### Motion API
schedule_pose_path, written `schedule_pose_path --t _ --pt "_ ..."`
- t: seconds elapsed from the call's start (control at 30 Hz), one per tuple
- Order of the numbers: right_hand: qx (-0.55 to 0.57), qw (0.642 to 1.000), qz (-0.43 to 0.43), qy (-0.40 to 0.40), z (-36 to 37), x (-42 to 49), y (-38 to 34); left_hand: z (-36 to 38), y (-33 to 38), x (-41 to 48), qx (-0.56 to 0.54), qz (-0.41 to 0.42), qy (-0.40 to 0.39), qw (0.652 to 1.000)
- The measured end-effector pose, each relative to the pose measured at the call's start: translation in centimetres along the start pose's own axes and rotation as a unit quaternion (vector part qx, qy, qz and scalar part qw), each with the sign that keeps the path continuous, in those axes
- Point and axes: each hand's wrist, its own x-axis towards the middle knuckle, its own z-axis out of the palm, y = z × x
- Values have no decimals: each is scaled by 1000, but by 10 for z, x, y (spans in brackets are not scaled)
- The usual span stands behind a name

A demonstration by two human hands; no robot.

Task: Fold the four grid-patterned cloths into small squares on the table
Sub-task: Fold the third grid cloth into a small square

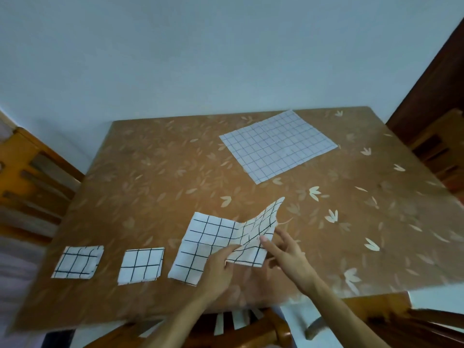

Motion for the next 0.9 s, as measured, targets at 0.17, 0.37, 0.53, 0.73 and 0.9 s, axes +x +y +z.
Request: schedule_pose_path --t 0.17,0.37,0.53,0.73,0.9 --pt "-1 998 17 53 -14 -2 5 -34 15 0 -192 -84 -22 977" --pt "-96 994 47 6 -33 2 17 -56 22 -2 -324 -180 -76 926" --pt "-151 987 20 -48 -24 3 8 -63 7 -5 -391 -254 -90 880" --pt "-165 986 -9 -5 -23 17 11 -72 -2 -6 -388 -246 -17 888" --pt "-104 993 -30 41 -26 26 14 -72 -4 -18 -378 -253 -43 890"
